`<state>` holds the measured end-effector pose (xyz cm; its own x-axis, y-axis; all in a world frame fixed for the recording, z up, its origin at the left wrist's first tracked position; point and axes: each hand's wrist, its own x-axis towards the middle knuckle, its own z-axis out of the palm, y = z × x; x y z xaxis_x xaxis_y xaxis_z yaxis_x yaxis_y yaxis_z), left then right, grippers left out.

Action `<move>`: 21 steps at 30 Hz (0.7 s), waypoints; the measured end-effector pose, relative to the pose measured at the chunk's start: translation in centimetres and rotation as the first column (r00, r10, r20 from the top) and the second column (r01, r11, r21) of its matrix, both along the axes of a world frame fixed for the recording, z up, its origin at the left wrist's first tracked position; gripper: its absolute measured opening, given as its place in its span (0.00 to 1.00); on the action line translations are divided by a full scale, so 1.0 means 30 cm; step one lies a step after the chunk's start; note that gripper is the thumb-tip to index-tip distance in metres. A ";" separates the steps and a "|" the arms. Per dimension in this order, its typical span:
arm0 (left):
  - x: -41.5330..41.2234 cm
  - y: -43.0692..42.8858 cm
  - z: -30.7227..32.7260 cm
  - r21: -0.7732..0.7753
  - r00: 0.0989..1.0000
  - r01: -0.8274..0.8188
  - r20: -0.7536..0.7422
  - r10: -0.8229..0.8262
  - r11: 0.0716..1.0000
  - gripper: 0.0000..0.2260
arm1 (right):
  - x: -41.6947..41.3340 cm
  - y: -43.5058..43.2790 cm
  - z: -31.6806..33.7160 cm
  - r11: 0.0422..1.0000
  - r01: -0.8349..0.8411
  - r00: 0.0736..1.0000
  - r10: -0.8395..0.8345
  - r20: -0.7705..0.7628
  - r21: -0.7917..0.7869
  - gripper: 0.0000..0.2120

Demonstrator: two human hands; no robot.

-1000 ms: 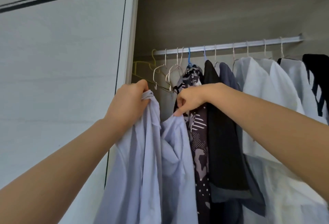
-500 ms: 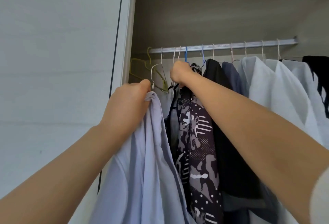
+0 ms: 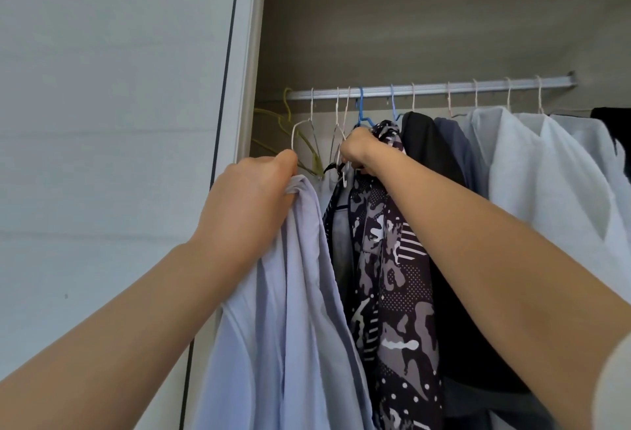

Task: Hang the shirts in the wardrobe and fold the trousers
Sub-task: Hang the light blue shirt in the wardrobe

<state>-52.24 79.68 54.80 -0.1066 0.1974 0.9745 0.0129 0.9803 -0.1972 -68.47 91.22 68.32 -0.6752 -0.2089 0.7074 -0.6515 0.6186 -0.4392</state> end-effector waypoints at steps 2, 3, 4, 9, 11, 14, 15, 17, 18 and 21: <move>0.001 0.000 0.000 -0.004 1.000 0.003 -0.001 -0.003 1.000 0.02 | -0.008 -0.004 -0.003 0.990 -0.089 0.995 0.093 0.030 -0.109 0.03; 0.000 0.001 -0.002 -0.004 1.000 0.007 0.000 -0.007 1.000 0.02 | -0.009 -0.004 -0.007 0.980 -0.123 0.990 0.131 0.042 -0.158 0.05; 0.001 0.001 -0.002 -0.004 1.000 0.009 -0.001 -0.009 1.000 0.02 | -0.014 -0.008 -0.007 0.970 -0.149 0.986 0.160 0.042 -0.192 0.06; -0.002 0.000 -0.005 -0.022 0.999 0.017 -0.033 -0.018 1.000 0.04 | -0.033 -0.016 -0.001 0.983 -0.065 0.997 0.057 -0.050 -0.173 0.05; -0.006 -0.004 -0.006 -0.026 0.999 0.013 -0.044 -0.014 1.000 0.04 | -0.040 -0.027 -0.005 0.991 0.022 0.993 -0.038 -0.114 -0.135 0.04; -0.011 -0.009 -0.009 -0.040 0.998 0.014 -0.062 -0.017 0.999 0.05 | -0.041 -0.042 -0.010 0.983 0.166 0.964 -0.178 -0.197 -0.076 0.11; -0.012 -0.009 -0.010 -0.044 0.998 0.015 -0.065 -0.018 0.999 0.06 | -0.037 -0.042 -0.009 0.983 0.176 0.963 -0.184 -0.199 -0.057 0.10; -0.013 -0.008 -0.010 -0.052 0.997 0.015 -0.080 -0.019 0.999 0.06 | -0.016 -0.036 -0.005 0.992 0.119 0.982 -0.122 -0.141 -0.035 0.03; -0.015 -0.008 -0.009 -0.056 0.996 0.014 -0.091 -0.019 0.998 0.07 | -0.011 -0.031 0.003 0.997 0.050 0.994 -0.055 -0.093 -0.055 0.04; -0.018 -0.009 -0.010 -0.060 0.995 0.008 -0.100 -0.014 0.998 0.08 | 0.032 -0.013 0.017 0.975 -0.144 0.984 0.158 0.076 -0.169 0.11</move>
